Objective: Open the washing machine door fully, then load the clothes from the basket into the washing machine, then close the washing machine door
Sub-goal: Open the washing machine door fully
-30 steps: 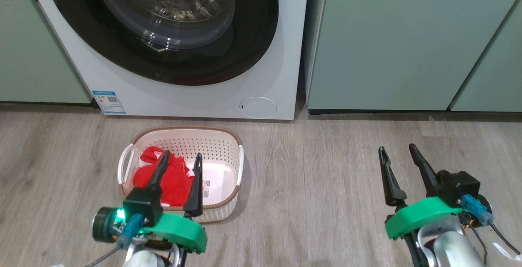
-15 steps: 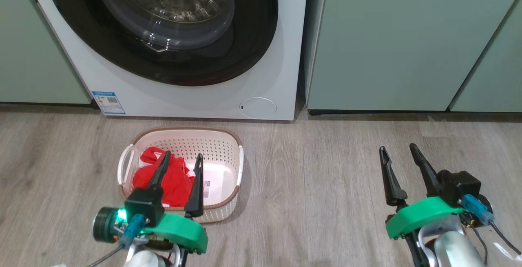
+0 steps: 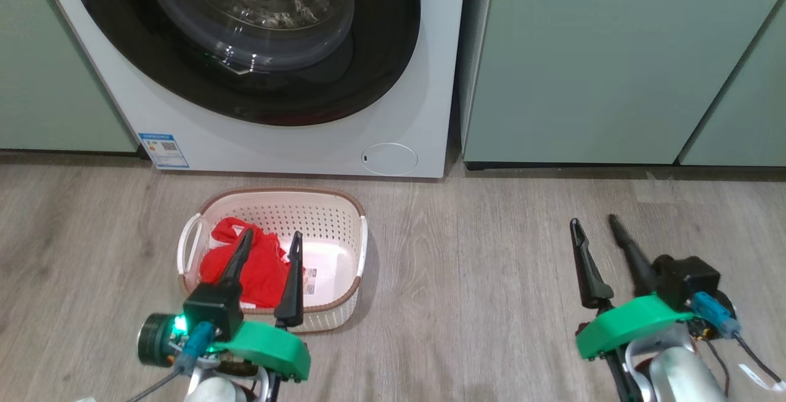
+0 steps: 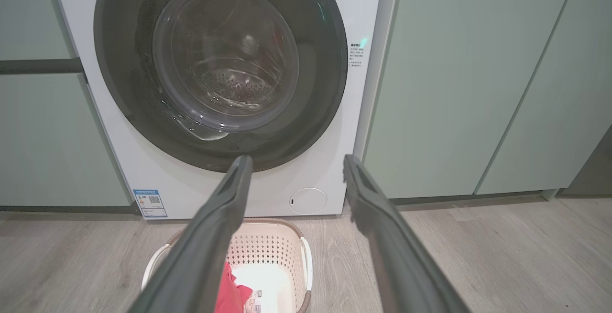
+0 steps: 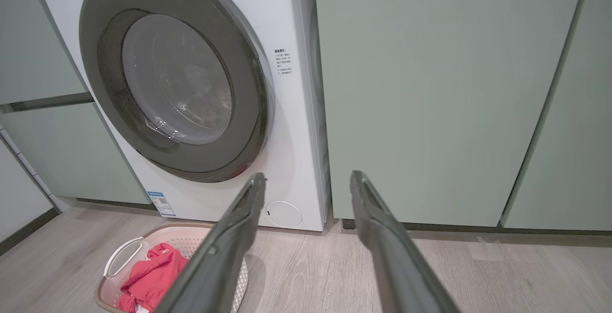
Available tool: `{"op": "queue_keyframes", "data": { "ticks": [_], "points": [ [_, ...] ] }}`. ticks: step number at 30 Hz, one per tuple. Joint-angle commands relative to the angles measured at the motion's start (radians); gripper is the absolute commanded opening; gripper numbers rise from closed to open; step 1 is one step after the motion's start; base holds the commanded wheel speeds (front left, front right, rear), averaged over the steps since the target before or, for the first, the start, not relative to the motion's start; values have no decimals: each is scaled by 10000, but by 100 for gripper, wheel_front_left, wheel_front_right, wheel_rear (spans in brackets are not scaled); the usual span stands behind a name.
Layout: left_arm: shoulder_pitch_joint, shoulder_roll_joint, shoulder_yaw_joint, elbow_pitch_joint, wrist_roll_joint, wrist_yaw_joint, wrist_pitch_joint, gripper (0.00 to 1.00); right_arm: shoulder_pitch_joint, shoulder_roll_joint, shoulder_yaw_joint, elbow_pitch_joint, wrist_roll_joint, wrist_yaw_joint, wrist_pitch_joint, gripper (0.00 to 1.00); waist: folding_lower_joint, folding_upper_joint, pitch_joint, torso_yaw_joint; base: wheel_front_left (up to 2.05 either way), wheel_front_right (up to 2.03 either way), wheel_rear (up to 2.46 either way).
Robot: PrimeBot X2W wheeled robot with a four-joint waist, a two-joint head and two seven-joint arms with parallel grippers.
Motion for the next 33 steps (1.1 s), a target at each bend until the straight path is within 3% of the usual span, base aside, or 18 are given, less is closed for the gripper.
{"op": "queue_keyframes", "data": {
  "ticks": [1,8,15,24,29,33],
  "points": [
    [-316,60,340,-308,-34,-22,-124,100,-491,-33,358,-365,-65,-2,-93,0,0,0,38,5,0,0,0],
    [-408,60,313,-355,-100,-34,-124,100,-581,-33,286,-686,30,-2,-93,0,0,0,394,135,0,0,0],
    [-891,60,72,-491,-192,12,-124,100,-1728,-393,595,-523,1055,-2,-93,0,0,0,1483,445,0,0,0],
    [-2071,60,-281,-744,-358,88,-124,100,-4200,-1591,530,-196,3721,-2,332,0,0,0,3245,1185,0,0,0],
    [-2802,60,-445,-940,-579,262,-124,100,-6224,-2630,582,10,4959,-2,1278,0,0,0,4302,1594,0,0,0],
    [-3236,60,-472,-1032,-657,318,-124,100,-7831,-2859,775,276,6013,-2,2130,0,0,0,4940,1882,0,0,0]
  ]
}}
